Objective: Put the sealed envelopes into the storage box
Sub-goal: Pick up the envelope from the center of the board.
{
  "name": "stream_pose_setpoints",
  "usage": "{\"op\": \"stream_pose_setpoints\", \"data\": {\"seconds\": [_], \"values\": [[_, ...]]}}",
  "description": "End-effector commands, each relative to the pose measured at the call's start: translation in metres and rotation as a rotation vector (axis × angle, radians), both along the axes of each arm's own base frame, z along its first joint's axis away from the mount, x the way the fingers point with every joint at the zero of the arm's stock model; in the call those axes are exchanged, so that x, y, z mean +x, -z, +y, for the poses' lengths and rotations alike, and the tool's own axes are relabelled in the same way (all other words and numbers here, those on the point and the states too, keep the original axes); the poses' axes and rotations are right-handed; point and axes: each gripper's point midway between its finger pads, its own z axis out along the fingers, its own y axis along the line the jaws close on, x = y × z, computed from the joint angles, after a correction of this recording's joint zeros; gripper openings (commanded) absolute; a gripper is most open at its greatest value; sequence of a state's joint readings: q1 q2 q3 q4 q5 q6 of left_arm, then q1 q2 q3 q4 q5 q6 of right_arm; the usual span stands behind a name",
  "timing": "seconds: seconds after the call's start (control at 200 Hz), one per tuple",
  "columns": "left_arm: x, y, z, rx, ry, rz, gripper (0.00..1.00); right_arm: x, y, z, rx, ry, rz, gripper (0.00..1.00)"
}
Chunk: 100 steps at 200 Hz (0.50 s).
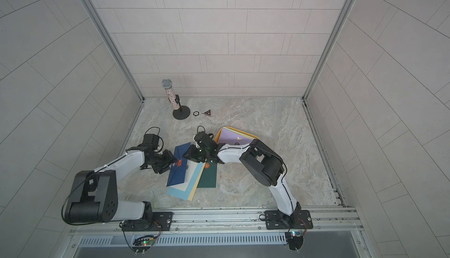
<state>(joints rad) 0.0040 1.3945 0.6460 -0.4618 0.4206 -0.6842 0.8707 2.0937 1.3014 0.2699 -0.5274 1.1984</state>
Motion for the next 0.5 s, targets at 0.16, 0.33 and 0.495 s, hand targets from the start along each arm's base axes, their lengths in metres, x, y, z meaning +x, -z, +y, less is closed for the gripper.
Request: {"op": "stream_pose_setpoints", "data": {"seconds": [0.16, 0.33, 0.495], "values": [[-0.016, 0.003, -0.003, -0.010, 0.005, 0.040, 0.60, -0.006, 0.012, 0.002, -0.038, -0.047, 0.000, 0.16], [-0.006, -0.020, -0.007, -0.028, 0.020, -0.047, 0.60, -0.006, -0.008, -0.003, -0.074, -0.098, -0.100, 0.03], [0.011, -0.081, -0.011, -0.036, 0.074, -0.246, 0.62, -0.005, -0.060, -0.018, -0.095, -0.156, -0.267, 0.00]]}}
